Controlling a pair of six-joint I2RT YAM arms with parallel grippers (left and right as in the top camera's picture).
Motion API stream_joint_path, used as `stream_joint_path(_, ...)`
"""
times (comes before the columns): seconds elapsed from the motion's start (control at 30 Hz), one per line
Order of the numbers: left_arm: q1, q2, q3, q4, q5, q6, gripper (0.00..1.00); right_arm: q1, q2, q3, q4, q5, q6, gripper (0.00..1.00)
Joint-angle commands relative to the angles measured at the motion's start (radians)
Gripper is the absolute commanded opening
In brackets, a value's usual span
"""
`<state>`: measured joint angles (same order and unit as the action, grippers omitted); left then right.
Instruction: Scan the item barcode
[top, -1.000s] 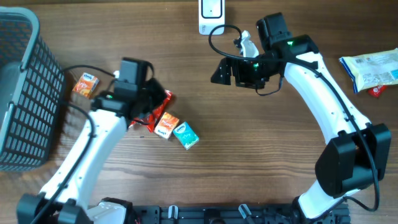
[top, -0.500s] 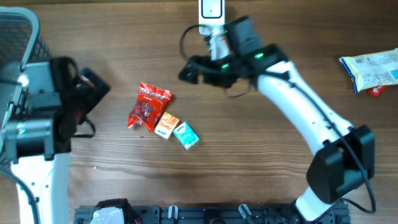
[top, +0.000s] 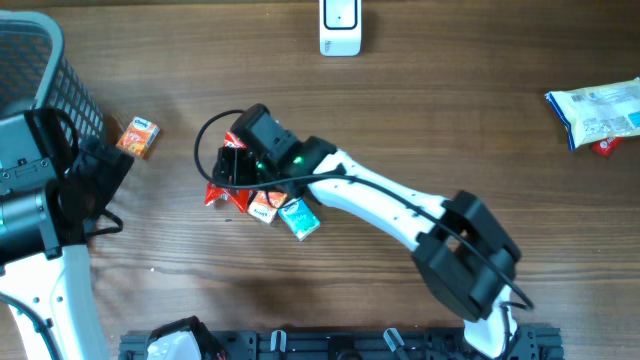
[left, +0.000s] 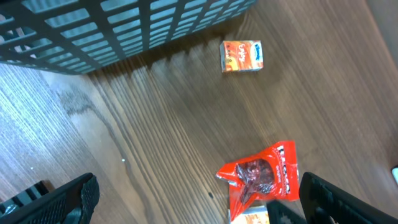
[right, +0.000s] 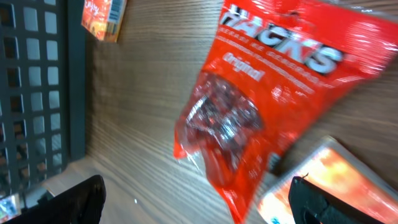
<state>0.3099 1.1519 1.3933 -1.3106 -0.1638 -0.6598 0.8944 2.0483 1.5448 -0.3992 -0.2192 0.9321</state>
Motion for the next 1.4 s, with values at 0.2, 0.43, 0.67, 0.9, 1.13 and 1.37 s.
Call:
stream_joint_path(0.2,0.007,-0.007,0.000,-0.011,-0.010,-0.010,1.00,0.006,0.092,0.002,0.085,0.036,0.036,0.94)
stream_joint_path(0.43,0.007,-0.007,0.000,-0.023,-0.010,-0.010,1.00,0.004,0.138,0.002,0.123,0.075,0.024,0.93)
stream_joint_path(0.67,0.007,-0.007,0.000,-0.028,-0.010,-0.010,1.00,-0.013,0.138,0.002,0.035,0.182,0.039,0.94)
stream_joint_path(0.9,0.007,-0.007,0.000,-0.034,-0.010,-0.010,1.00,-0.087,0.138,0.002,-0.005,0.195,0.017,0.93)
stream_joint_path(1.13,0.007,-0.007,0.000,-0.033,-0.009,-0.010,1.00,-0.089,0.138,0.002,0.057,0.032,-0.006,0.94)
stream_joint_path(1.37,0.007,-0.007,0.000,-0.034,-0.010,-0.010,1.00,-0.056,0.202,0.002,0.064,0.026,-0.008,0.97)
